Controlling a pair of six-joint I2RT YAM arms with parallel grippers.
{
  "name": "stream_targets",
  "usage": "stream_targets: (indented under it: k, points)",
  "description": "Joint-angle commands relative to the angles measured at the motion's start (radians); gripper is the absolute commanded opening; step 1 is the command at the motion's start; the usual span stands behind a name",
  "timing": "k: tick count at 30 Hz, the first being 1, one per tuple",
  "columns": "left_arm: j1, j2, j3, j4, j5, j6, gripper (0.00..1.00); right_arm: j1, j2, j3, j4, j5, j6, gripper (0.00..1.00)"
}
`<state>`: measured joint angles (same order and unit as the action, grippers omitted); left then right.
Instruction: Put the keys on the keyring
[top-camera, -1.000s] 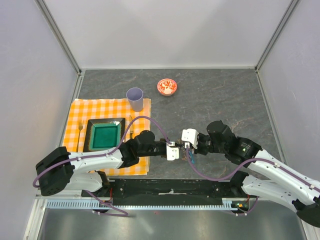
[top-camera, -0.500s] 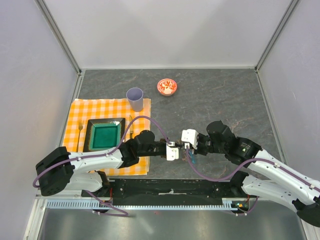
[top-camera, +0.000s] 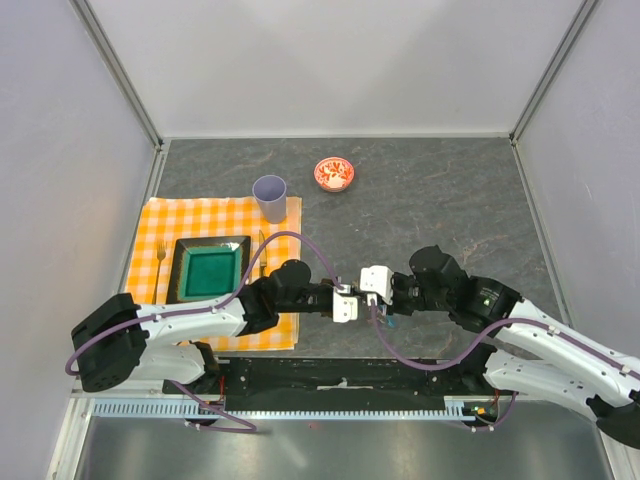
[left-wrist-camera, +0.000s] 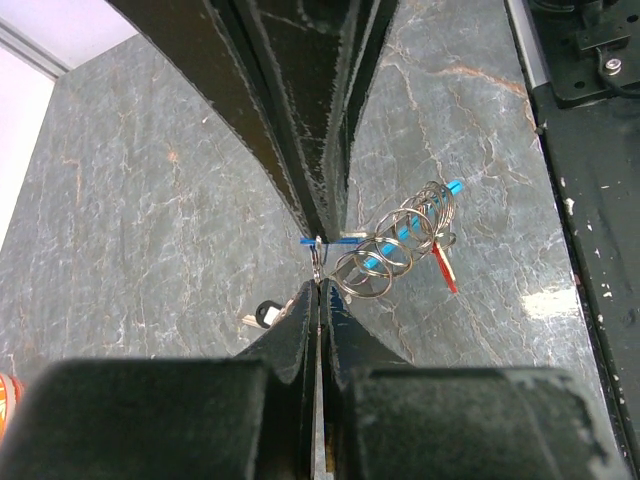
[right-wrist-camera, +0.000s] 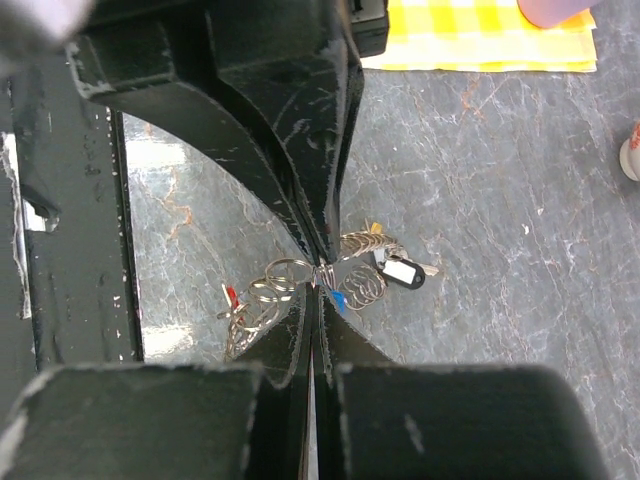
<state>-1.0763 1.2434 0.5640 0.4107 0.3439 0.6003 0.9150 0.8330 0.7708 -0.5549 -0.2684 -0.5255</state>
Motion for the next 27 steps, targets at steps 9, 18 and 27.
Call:
stream_targets:
  k: [9,18,27]
  points:
    - [0.001,-0.03,0.063,-0.009,0.069,0.033,0.02,0.05,0.0,0.015,-0.016,0.052,-0.022,0.0]
    - [0.004,-0.007,0.07,-0.033,0.064,0.041,0.02,0.05,-0.018,0.045,-0.046,0.072,-0.031,0.0]
    - [0.009,0.007,0.076,-0.038,0.06,0.039,0.02,0.051,-0.029,0.058,-0.046,0.093,-0.039,0.0]
